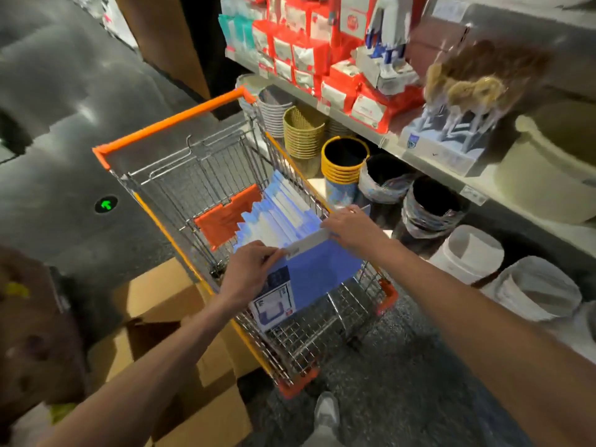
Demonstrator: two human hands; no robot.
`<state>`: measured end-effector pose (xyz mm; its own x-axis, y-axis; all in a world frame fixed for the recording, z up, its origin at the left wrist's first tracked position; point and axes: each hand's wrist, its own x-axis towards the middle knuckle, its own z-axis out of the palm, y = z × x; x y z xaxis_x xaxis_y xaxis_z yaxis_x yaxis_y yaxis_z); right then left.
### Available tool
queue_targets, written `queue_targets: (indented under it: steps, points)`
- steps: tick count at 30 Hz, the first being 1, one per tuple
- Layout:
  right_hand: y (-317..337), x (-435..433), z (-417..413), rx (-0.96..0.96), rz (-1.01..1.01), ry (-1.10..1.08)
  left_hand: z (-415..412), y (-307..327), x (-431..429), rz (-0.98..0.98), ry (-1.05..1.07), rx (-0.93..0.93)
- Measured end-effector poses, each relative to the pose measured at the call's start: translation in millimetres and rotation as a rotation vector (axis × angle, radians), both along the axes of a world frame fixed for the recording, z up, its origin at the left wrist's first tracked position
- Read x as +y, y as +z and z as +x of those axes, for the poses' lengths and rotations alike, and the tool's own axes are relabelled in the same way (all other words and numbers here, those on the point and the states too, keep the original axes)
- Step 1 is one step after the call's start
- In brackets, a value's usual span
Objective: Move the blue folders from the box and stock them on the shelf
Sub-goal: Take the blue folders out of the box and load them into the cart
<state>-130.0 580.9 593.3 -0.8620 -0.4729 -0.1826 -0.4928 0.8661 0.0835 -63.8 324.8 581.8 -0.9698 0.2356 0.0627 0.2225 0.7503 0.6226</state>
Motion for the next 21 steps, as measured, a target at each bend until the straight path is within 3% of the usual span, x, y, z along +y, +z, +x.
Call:
queue_targets:
  steps: [7, 11, 15, 18, 21]
  points:
    - [-78.5, -12.9, -36.9, -0.295, -0.005, 0.182, 10.8, -73.4, -4.1, -0.079, 0.095, -0.258]
    - [-130.4, -25.7, -40.0, -0.353, -0.008, 0.212, 11.7, -118.1, -8.0, -0.197, 0.119, -0.328]
    - [-171.7, -34.8, -42.3, -0.287, 0.049, 0.236, 8.2, -148.7, -10.3, -0.264, 0.154, -0.355]
    - [-182.5, -33.4, -35.0, -0.237, -0.067, 0.101, 11.3, -156.3, -14.2, -0.275, 0.178, -0.335]
    - [-180.2, -31.9, -13.4, -0.317, -0.253, 0.016, 24.8, -151.0, -24.6, -0.314, 0.189, -0.249]
